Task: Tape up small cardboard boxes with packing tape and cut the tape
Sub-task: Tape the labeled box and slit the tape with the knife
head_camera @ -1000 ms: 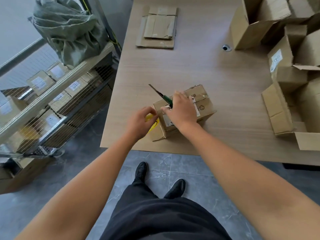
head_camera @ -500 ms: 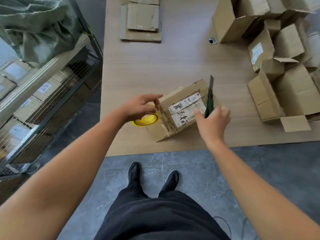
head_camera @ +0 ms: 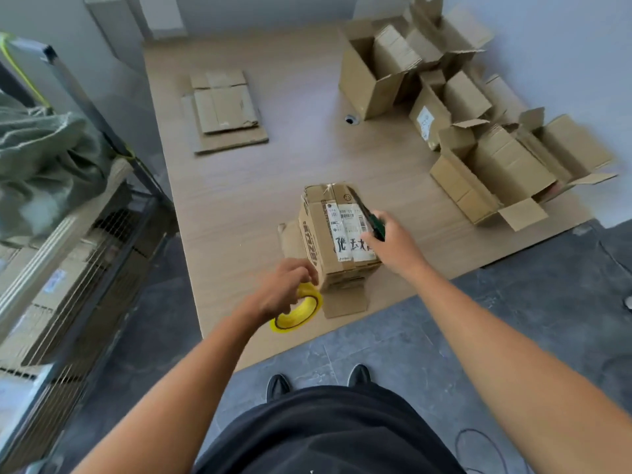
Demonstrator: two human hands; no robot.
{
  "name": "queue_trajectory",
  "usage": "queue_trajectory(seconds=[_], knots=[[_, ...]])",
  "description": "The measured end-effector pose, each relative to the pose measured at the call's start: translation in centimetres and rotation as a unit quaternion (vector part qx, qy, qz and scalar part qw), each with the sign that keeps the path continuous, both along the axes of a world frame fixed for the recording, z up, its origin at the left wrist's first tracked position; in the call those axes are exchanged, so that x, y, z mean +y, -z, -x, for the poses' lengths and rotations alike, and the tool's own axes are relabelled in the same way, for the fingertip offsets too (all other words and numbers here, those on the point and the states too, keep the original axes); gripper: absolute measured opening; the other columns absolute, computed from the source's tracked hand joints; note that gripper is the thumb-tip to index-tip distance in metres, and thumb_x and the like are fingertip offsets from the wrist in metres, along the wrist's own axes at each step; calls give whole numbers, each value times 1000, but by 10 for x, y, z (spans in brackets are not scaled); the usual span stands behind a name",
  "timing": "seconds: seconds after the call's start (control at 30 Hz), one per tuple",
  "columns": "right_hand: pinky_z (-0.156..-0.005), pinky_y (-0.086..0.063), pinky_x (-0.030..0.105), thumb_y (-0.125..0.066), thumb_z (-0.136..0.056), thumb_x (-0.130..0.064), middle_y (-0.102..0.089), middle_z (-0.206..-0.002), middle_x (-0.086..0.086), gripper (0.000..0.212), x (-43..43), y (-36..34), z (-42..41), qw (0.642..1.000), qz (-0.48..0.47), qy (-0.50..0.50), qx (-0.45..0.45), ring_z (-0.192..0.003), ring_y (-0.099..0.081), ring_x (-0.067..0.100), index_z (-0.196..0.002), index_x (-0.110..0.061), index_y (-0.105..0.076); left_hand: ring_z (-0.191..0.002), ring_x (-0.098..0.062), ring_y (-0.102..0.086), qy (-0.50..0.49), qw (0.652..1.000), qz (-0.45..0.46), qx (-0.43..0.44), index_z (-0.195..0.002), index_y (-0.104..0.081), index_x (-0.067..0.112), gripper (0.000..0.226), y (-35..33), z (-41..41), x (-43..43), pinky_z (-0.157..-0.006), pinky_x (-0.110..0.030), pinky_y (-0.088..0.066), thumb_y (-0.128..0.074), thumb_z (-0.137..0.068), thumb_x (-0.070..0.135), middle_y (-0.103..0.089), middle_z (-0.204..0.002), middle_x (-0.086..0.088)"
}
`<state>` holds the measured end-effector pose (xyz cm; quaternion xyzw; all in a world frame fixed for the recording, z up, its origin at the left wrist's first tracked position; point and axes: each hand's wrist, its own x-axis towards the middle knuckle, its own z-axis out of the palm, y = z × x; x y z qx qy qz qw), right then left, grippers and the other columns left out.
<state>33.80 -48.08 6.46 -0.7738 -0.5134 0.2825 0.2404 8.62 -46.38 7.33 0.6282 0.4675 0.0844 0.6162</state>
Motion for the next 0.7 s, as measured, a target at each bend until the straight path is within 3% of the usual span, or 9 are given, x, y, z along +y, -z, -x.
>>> queue_trajectory(seconds=[0.03, 0.1, 0.23, 0.27, 0.33, 0.4, 0.53, 0.63, 0.7], knots=[[-70, -51, 31, -61, -97, -31, -59, -99, 2, 15, -4, -6, 2, 999, -37, 18, -1, -85, -61, 15, -106, -21, -53, -69, -26, -60, -12, 1000, -10, -7, -82, -68, 18, 25, -9, 5, 6, -44, -27, -39, -45, -75, 24, -63, -96, -9], [-60, -48, 28, -62, -97, -34, -55, -81, -2, 17, -15, -22, 10, 992, -101, 55, 46, -69, -56, 8, -92, -25, -49, -71, -28, -62, -4, 998, -44, -34, -81, -71, 22, 28, -30, 15, 19, -43, -29, -42, -43, -75, 25, -62, -101, -4], [-68, -55, 29, -75, -84, -40, -55, -70, -10, 17, -35, -55, 37, 939, -109, 6, 325, -68, -58, 10, -89, -27, -66, -76, -33, -64, 26, 990, -106, -86, -85, -72, 28, 31, -71, 5, 38, -47, -38, -49, -42, -80, 25, -55, -110, -3], [-66, -54, 29, -78, -79, -43, -55, -70, -7, 24, -36, -62, 43, 930, -103, -6, 352, -68, -56, 12, -92, -25, -69, -78, -32, -64, 32, 989, -117, -90, -86, -72, 30, 31, -78, -3, 41, -51, -41, -51, -42, -80, 26, -54, -112, -2], [-65, -48, 33, -83, -74, -50, -53, -70, -1, 38, -33, -70, 50, 938, -103, -20, 332, -68, -52, 17, -96, -22, -71, -82, -29, -63, 41, 986, -131, -97, -87, -71, 33, 31, -88, -19, 43, -52, -38, -52, -42, -83, 25, -52, -116, 1], [-65, -47, 33, -83, -75, -53, -51, -68, -3, 39, -27, -76, 50, 955, -119, -18, 273, -67, -51, 14, -95, -23, -71, -85, -27, -63, 46, 985, -142, -91, -90, -71, 32, 32, -90, -33, 45, -52, -32, -49, -42, -88, 20, -50, -120, 7], [-63, -46, 34, -81, -84, -31, -56, -64, -11, 10, -17, -75, 33, 952, -121, 6, 282, -62, -52, 9, -84, -25, -74, -92, -22, -61, 23, 981, -174, -78, -91, -70, 36, 29, -87, -52, 44, -51, -28, -48, -42, -84, 28, -51, -124, 8], [-59, -43, 34, -77, -89, -20, -54, -59, -9, 13, -15, -73, 14, 951, -100, -1, 293, -56, -49, 10, -78, -16, -70, -96, -15, -61, 19, 974, -219, -50, -93, -69, 42, 29, -81, -68, 37, -50, -26, -51, -45, -87, 29, -51, -127, 12], [-57, -43, 31, -75, -90, -21, -55, -57, -7, 19, -12, -74, 0, 963, -96, -14, 252, -54, -50, 10, -76, -10, -66, -90, -13, -64, 13, 966, -256, -20, -107, -69, 44, 30, -72, -76, 31, -58, -18, -55, -48, -96, 25, -51, -128, 13]])
